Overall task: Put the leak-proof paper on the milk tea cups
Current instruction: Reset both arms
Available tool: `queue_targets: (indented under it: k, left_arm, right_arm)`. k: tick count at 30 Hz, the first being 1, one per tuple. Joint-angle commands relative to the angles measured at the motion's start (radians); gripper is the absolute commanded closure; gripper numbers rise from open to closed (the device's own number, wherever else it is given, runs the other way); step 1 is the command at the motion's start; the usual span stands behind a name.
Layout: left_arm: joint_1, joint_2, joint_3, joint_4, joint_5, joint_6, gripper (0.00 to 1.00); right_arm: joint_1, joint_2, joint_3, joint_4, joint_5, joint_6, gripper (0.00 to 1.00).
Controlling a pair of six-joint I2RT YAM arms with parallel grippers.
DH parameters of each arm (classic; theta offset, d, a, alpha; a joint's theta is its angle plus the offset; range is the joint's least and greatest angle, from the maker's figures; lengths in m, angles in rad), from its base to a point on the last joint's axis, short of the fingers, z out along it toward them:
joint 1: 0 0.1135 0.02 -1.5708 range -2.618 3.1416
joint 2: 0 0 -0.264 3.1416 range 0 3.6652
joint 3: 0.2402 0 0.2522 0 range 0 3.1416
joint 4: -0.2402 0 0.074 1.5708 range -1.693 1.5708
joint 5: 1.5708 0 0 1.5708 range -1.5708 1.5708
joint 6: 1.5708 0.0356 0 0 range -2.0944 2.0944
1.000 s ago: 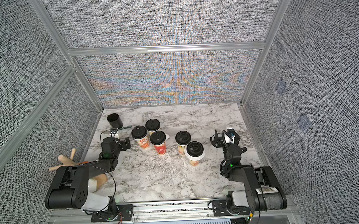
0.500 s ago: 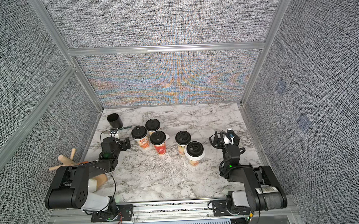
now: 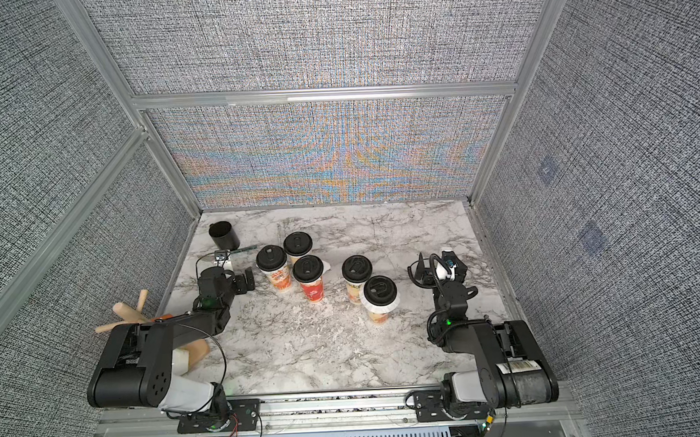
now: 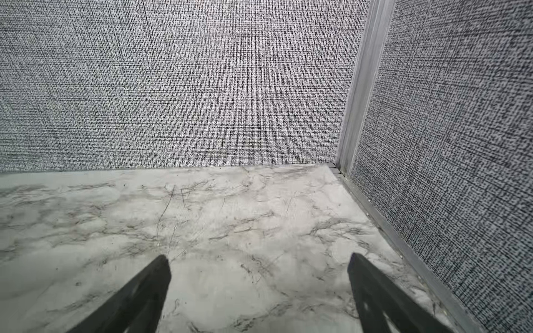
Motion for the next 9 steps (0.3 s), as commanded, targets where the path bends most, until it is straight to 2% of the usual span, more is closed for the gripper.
queue_targets:
  k: [1,9]
  left_arm:
    - [0.002,0.007,0.008,0.007,0.003,0.001,0.0]
    - [0.001,-0.002,0.002,0.011,0.006,0.002,0.0]
  right_arm:
    - [0.001,-0.002,0.009,0.013,-0.011,-0.008,0.02]
    - [0.0,0.001,0.008,0.014,-0.015,-0.008,0.02]
